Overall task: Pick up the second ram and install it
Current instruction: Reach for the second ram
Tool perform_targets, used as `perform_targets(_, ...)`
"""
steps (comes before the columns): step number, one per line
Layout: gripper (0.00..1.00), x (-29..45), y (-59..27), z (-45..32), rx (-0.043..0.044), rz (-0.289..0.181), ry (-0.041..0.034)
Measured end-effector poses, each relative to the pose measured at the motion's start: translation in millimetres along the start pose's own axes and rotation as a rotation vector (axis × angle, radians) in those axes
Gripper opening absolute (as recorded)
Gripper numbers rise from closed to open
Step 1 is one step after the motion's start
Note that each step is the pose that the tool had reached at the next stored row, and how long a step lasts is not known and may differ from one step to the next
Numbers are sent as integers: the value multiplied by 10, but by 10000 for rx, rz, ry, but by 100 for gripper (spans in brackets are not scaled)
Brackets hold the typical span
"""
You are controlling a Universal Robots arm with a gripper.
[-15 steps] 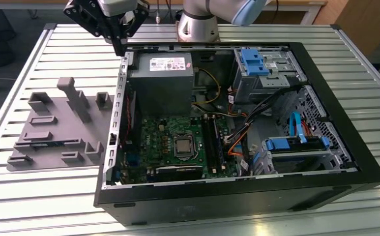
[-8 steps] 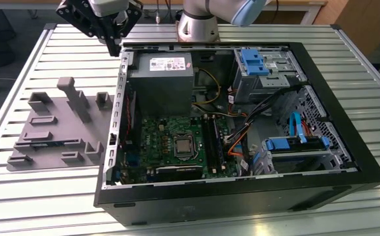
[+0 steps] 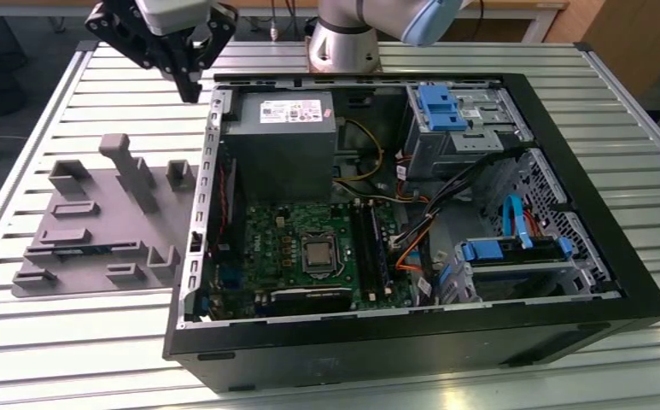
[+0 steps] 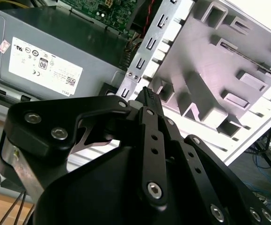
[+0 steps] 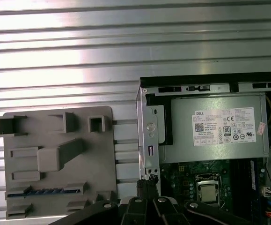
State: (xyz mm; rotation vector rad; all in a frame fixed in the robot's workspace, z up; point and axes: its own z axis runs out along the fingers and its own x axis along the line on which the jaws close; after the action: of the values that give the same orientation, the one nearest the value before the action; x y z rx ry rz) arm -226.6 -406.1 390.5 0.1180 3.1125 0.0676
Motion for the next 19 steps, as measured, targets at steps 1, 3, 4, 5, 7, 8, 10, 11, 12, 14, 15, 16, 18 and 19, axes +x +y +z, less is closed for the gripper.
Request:
perform_targets(1,11,9,-11,1,0,0,-1)
perform_targets(3,11,23,-31,2,0,1,0)
perform_targets(4,11,29,-41,3,0,1,0)
perform_targets(5,11,35,-51,5,0,0,-1)
perform_targets(7,11,42,-62,6,-1,1,-1)
perform_targets(8,11,43,-62,6,0,1,-1)
perform_targets(10,11,43,-63,5,0,0,0)
perform_targets(11,11,43,-63,5,1,1,0)
perform_targets(12,11,43,-63,6,0,0,0)
perform_targets(14,11,43,-63,5,0,0,0)
perform_targets(15,11,44,-63,6,0,-1,0)
perform_targets(16,11,44,-63,6,0,0,0)
perform_targets(18,11,45,-64,6,0,0,-1)
perform_targets(19,11,46,-67,6,0,2,-1)
